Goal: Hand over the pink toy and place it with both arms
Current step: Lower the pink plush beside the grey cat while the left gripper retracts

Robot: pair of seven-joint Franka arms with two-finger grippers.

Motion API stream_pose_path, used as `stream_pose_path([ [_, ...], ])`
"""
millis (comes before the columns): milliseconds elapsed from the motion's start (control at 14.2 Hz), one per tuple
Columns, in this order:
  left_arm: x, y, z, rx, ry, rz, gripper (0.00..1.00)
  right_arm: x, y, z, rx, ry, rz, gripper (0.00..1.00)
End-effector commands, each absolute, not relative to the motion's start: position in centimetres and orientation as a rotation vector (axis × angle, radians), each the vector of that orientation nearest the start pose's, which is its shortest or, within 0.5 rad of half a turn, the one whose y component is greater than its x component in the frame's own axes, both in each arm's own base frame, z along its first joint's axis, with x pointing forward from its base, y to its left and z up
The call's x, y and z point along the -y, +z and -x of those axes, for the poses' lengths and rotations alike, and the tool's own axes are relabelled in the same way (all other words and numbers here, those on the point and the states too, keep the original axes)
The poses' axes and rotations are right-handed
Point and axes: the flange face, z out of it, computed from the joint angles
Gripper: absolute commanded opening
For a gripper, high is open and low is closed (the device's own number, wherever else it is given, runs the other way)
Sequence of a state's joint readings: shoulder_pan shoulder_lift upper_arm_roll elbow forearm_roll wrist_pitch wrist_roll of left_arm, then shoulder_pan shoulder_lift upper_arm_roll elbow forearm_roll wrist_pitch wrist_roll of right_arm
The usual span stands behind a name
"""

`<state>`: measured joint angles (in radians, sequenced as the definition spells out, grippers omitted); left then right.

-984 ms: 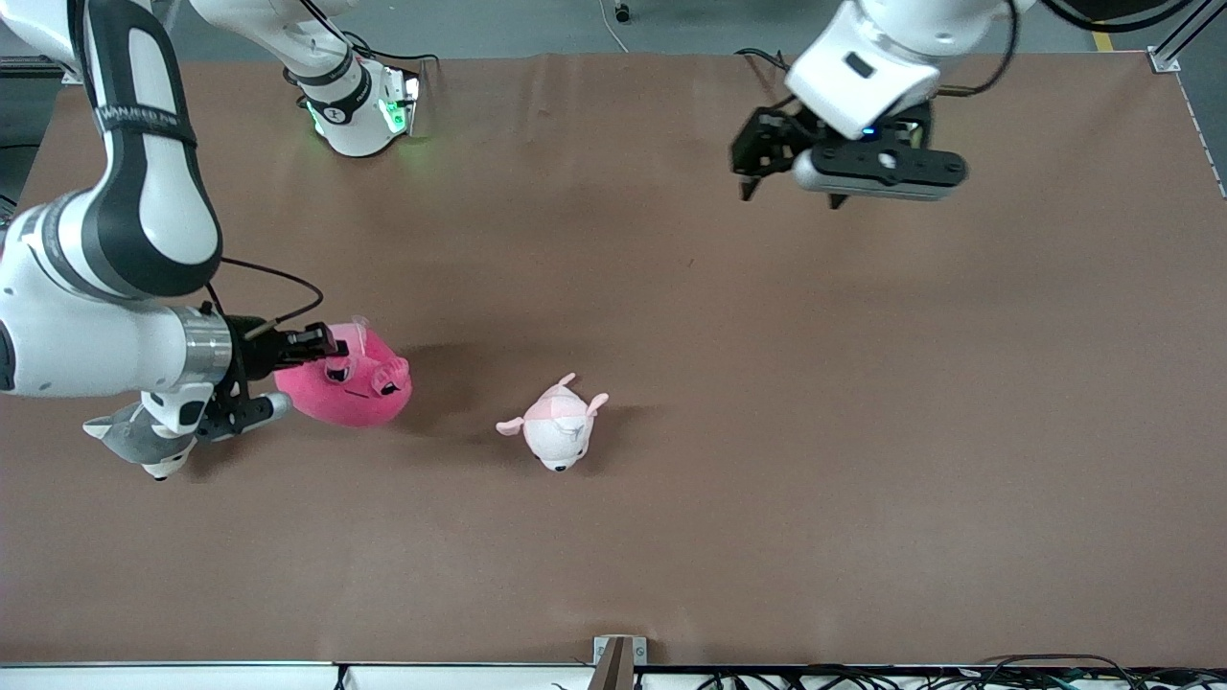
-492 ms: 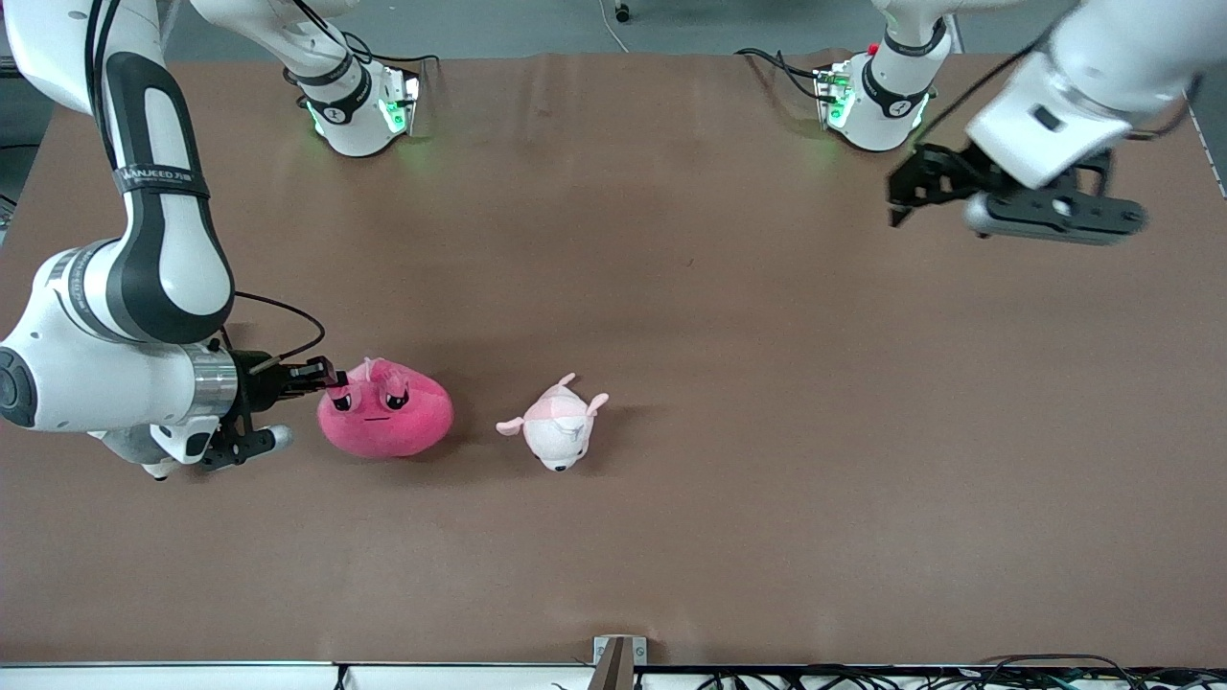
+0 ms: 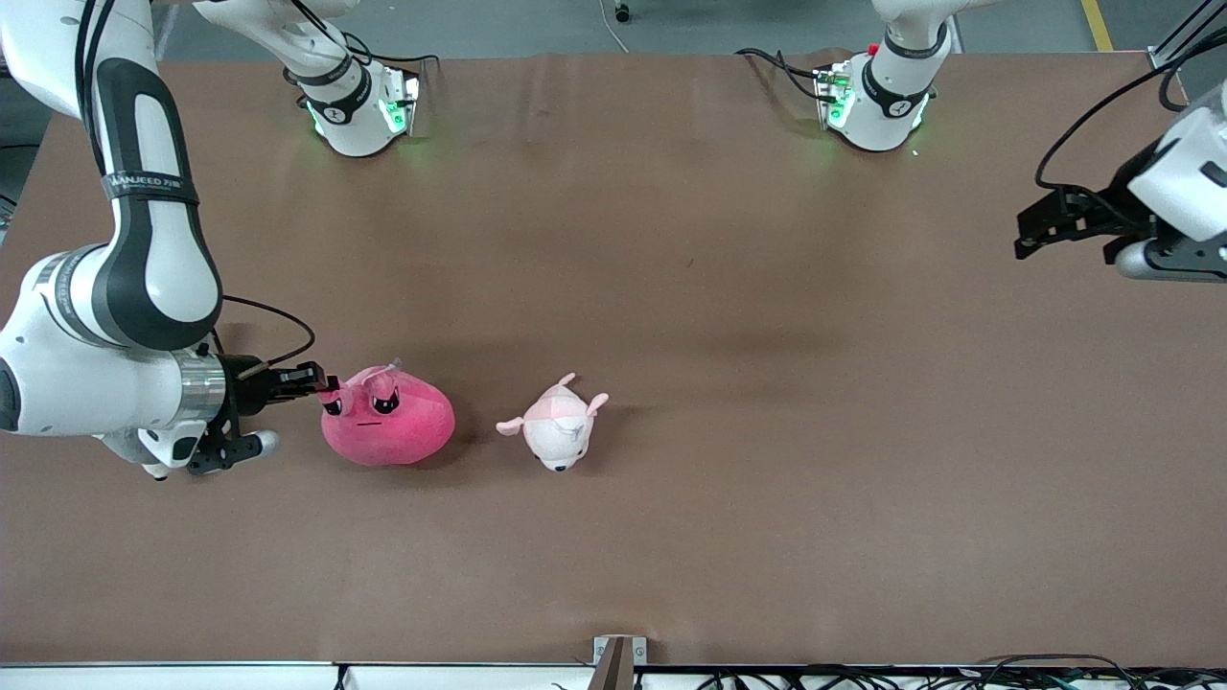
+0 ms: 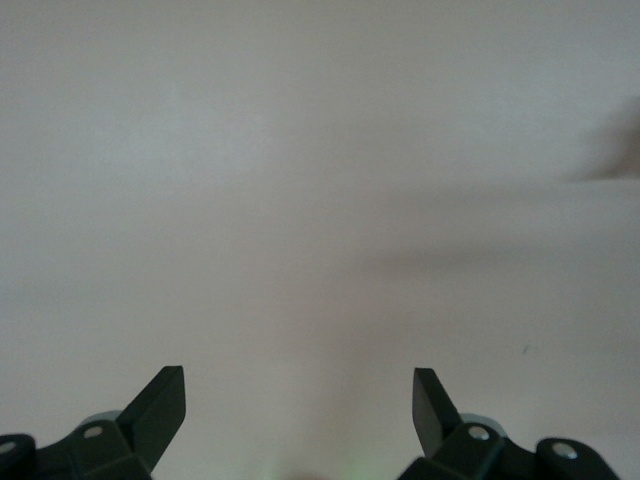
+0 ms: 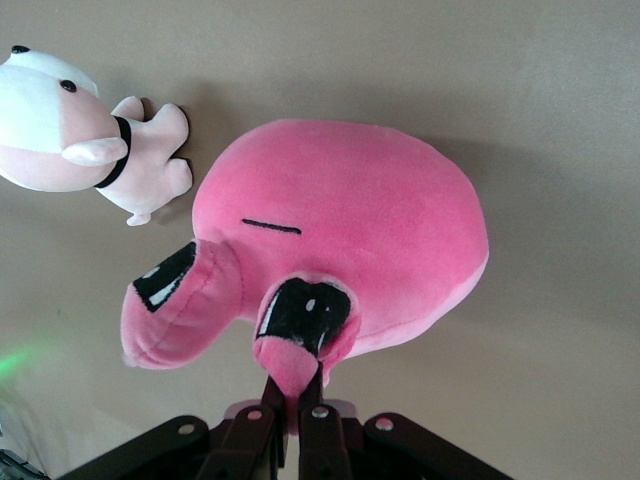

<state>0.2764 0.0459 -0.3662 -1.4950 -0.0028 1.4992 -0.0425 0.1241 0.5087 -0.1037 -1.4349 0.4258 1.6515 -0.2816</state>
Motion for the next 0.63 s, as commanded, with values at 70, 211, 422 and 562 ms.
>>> stream_pose_path([
  [70, 2.9, 62.6, -56.3, -0.024, 0.068, 3.158, 1.0, -5.8, 38.0, -67.3, 0.35, 0.314, 2.673, 0.0],
  [211, 2.6, 62.7, -56.3, -0.014, 0.068, 3.158, 1.0, -5.1, 37.7, -67.5, 0.338, 0.316, 2.672, 0.0],
  [422, 2.3, 64.1, -56.1, -0.009, 0.02, 3.158, 1.0, -5.1, 37.4, -67.4, 0.369, 0.315, 2.665, 0.0],
  [562, 2.1, 63.9, -56.6, -0.002, -0.014, 3.16, 1.0, -4.5, 36.8, -67.5, 0.356, 0.322, 2.659, 0.0],
])
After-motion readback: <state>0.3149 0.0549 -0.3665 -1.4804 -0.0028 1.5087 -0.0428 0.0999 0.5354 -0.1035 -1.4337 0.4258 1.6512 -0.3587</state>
